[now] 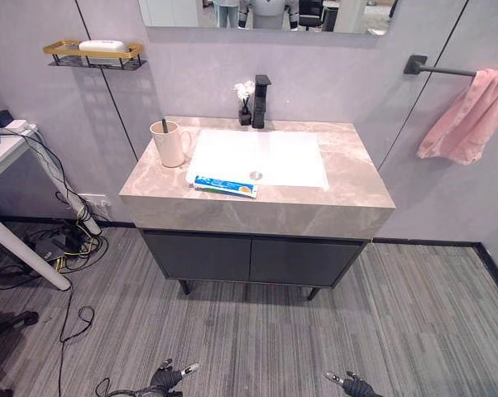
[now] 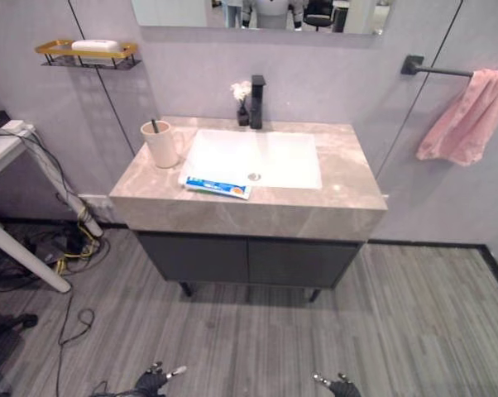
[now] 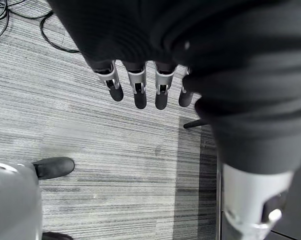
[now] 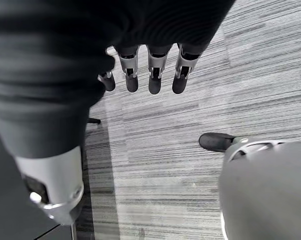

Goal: Put brush and paste in cup on sink, flatten towel.

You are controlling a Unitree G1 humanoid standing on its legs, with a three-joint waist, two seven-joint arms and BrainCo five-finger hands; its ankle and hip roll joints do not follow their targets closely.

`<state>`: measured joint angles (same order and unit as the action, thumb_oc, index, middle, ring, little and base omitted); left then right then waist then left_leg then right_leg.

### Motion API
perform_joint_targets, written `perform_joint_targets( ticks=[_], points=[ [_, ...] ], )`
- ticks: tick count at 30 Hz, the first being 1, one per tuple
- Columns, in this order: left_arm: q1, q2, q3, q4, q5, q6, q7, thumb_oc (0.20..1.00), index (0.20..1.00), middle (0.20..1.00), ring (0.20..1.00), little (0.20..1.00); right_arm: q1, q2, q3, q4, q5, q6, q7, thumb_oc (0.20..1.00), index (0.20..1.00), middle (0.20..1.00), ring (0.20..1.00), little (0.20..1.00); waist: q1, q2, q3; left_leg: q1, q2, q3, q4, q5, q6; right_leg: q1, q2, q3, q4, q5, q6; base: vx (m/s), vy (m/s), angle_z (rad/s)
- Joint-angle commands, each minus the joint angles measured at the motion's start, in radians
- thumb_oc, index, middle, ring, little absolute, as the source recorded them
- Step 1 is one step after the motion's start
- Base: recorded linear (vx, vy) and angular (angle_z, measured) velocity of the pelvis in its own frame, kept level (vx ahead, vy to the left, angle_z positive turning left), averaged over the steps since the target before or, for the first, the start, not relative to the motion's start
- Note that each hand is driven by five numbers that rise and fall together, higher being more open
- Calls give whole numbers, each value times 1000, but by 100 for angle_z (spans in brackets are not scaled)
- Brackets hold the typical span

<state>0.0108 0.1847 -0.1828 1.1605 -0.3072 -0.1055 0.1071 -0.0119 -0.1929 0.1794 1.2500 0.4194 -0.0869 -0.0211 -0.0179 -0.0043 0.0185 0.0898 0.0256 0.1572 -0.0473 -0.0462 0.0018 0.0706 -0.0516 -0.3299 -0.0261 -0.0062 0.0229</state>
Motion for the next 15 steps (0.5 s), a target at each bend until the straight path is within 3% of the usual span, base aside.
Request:
perform_joint_targets(
  ticks=[1,6,7,10,11,13,15],
  points=[
    [-42,-7,-55,6,-2,-49,13,1000,1000,1000,1000,1000,-72,11,13,26,44,-51,-8,1000,1000,1000,1000,1000,-3,-14,-2,2,50,43,-40,64,-58,23,-113,15,-33,79,130,-6,6,10],
    [-42,-4,-58,-22,1,-62,42,1000,1000,1000,1000,1000,-77,5,11,-20,25,-79,-52,1000,1000,1000,1000,1000,-3,-14,3,3,50,42,-40,62,-57,21,-114,16,-29,77,130,-2,1,1],
    [-34,3,-48,-87,-22,-82,61,1000,1000,1000,1000,1000,-76,8,2,-90,81,-103,-47,1000,1000,1000,1000,1000,-2,-14,8,4,52,42,-40,63,-56,16,-114,17,-15,72,130,0,0,0],
    [-40,28,-31,-149,-41,-98,84,1000,1000,1000,1000,1000,-81,3,16,-171,107,-120,-46,1000,1000,1000,1000,1000,-1,-11,32,8,65,46,-40,69,-50,-38,-114,22,96,38,127,-96,-3,-1],
    [-52,46,-33,-189,-38,-108,94,1000,1000,1000,1000,1000,-103,-2,27,-205,108,-124,-44,1000,1000,1000,1000,1000,2,-14,60,-13,73,46,1,68,-45,-81,-121,32,172,16,126,-249,-21,-2],
    [-88,78,-35,-259,-44,-132,120,1000,1000,1000,1000,1000,-144,-15,46,-283,128,-136,-49,1000,1000,1000,1000,1000,11,-30,124,-125,83,25,200,9,-47,-147,-149,43,275,-15,127,-287,-26,-2],
    [-109,96,-41,-291,-30,-146,133,1000,1000,1000,1000,1000,-162,-23,57,-315,112,-140,-53,1000,1000,1000,1000,1000,19,-33,141,-176,89,8,298,-34,-54,-176,-160,33,350,-55,123,-96,-14,4]
  ],
)
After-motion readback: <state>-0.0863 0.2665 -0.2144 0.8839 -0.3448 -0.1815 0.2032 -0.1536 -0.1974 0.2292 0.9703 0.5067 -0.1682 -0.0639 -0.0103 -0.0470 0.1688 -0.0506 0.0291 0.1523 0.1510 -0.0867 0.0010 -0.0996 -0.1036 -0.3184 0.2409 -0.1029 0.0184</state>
